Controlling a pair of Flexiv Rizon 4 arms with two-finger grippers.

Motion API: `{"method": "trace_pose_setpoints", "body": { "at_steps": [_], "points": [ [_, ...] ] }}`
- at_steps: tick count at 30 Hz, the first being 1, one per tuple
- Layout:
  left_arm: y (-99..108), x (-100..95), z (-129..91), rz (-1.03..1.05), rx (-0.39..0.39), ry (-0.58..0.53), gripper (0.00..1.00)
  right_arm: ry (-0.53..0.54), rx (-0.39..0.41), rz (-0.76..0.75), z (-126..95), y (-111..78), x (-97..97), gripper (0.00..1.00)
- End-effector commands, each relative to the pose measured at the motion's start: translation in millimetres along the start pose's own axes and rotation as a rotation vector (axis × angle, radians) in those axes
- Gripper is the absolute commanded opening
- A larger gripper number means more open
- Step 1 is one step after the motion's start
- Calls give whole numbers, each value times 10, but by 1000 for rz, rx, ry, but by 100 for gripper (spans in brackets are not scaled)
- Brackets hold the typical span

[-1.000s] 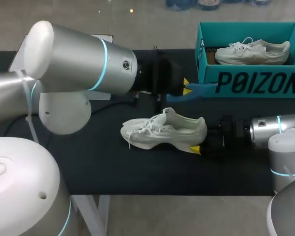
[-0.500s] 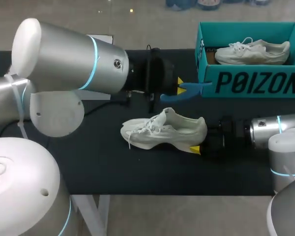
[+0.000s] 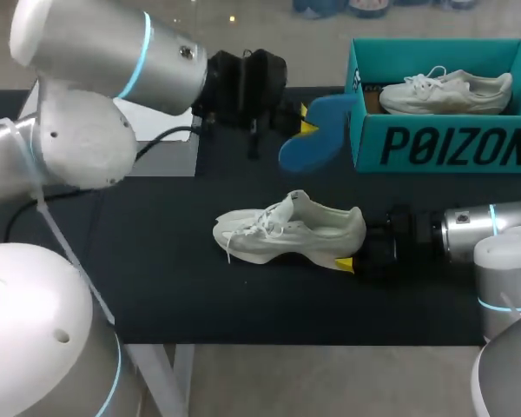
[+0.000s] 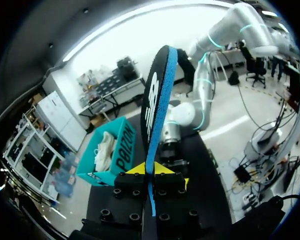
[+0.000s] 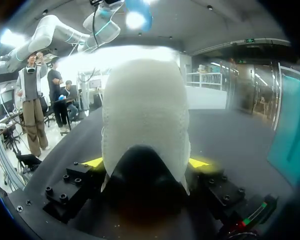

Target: Take the shoe out of the shoebox, open the shoe tongue, remove and reinsert the insole, then place the shoe into the shoebox

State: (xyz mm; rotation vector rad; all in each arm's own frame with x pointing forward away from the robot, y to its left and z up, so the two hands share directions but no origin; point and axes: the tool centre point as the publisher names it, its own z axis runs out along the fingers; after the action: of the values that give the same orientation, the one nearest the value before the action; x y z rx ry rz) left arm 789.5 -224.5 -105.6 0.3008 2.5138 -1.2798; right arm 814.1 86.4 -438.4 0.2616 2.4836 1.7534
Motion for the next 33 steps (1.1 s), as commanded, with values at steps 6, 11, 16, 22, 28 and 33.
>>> {"method": "trace_pose_setpoints", "body": {
  "at_steps": [6,11,16,22,28,33],
  "points": [
    [234,-490,-353,-144,297,340,0,-1,1,1,36,-46,4,0],
    [220,-520,-384,-140,339,350,0,-1,1,1,36,-46,4,0],
    [178,-545,-416,-165,398,395,0,-1,1,1,36,-46,4,0],
    [26,-617,-523,-214,390,403,0,-1,1,1,36,-46,4,0],
    [-213,-690,-636,-275,374,445,0,-1,1,1,36,-46,4,0],
    [-357,-734,-715,-317,350,494,0,-1,1,1,36,-46,4,0]
  ]
}}
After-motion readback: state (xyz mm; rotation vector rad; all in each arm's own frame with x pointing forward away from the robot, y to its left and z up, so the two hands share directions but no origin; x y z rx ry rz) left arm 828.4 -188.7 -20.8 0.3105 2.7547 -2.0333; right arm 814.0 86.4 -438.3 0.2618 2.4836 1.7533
